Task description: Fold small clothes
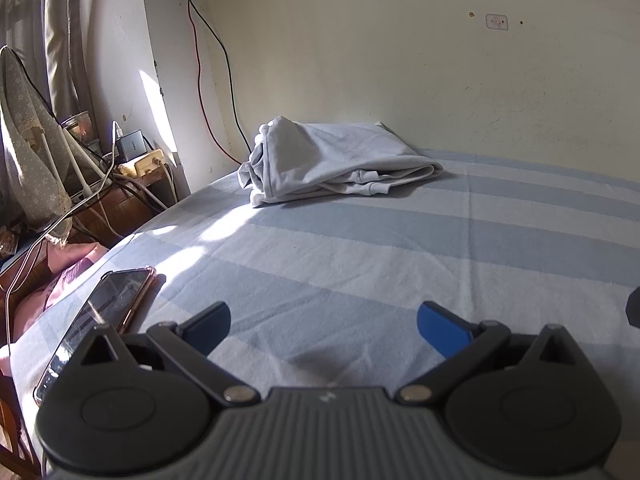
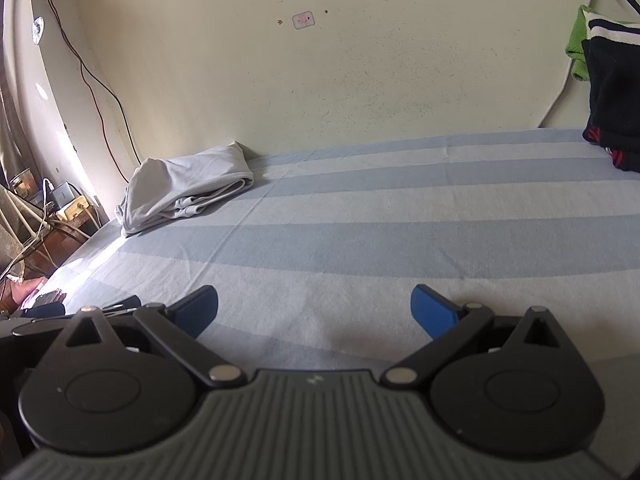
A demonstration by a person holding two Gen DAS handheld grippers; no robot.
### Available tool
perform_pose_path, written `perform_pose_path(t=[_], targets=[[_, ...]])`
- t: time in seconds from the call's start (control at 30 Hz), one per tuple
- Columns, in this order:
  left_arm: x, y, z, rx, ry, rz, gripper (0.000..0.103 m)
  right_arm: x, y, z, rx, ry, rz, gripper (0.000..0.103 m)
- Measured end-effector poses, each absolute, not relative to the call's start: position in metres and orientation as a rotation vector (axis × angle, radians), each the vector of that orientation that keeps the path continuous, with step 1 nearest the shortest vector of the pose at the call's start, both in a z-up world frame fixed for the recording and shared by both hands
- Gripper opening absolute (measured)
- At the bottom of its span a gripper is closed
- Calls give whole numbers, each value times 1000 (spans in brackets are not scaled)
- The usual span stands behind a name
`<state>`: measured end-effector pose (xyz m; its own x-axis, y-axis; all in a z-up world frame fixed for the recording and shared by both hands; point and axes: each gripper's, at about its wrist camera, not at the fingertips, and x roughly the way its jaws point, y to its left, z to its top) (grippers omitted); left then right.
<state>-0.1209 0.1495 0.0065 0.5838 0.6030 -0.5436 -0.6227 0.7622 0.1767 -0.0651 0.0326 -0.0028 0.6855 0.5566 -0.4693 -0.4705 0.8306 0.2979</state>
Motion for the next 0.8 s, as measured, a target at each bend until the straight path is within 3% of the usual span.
perform_pose_path(t=[0.8], targets=[[-122, 150, 6, -38, 623, 702, 103, -65, 32, -3, 159, 576, 578, 103]])
